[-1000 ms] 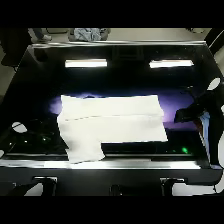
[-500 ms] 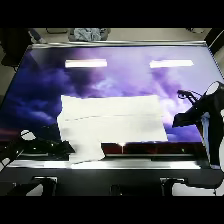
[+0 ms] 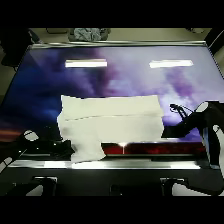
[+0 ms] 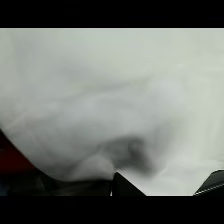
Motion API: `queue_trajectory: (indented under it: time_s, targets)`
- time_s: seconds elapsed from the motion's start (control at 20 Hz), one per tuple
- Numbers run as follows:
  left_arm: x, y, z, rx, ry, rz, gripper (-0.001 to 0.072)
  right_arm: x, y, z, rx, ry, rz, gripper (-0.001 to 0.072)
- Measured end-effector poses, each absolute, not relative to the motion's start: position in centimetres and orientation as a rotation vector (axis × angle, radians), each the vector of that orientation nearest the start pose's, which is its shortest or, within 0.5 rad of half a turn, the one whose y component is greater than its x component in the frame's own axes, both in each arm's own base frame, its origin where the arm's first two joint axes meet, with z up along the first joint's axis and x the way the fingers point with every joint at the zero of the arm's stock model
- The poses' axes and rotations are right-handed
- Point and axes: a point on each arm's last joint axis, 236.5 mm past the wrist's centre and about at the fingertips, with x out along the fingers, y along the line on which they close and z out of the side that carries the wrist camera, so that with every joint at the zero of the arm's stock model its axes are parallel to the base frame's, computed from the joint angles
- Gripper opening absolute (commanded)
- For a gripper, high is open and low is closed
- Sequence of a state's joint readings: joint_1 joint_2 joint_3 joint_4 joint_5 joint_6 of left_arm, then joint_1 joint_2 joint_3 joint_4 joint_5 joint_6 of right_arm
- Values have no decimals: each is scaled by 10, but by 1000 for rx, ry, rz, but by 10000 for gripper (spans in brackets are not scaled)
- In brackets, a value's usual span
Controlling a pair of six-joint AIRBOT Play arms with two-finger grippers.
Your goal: Fold the shirts.
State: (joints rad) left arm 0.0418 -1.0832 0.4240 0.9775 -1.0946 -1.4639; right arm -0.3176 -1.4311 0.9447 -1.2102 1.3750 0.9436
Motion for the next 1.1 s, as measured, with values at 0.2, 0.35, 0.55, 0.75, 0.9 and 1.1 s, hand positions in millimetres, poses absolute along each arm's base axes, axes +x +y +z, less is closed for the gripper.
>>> queue_trajectory:
  time_s: [0.2, 0.35, 0.55, 0.75, 0.9, 1.1]
  targets:
    - [193, -106, -112, -596, 1624, -194, 29, 280, 13, -100, 254, 1608, 489, 302]
    - [197, -104, -111, -584, 1610, -193, 28, 283, 21, -108, 248, 1607, 487, 40]
    - [227, -94, -90, -513, 1500, -206, 26, 306, 10, -99, 150, 1524, 471, 39]
    - [274, -98, -29, -511, 1315, -250, 22, 343, 5, -54, 63, 1400, 479, 38]
    - [316, -94, 9, -511, 1192, -248, 22, 387, 2, -25, -35, 1303, 447, 38]
    - [371, -78, 16, -541, 1160, -205, 23, 454, -4, -11, -112, 1219, 379, 39]
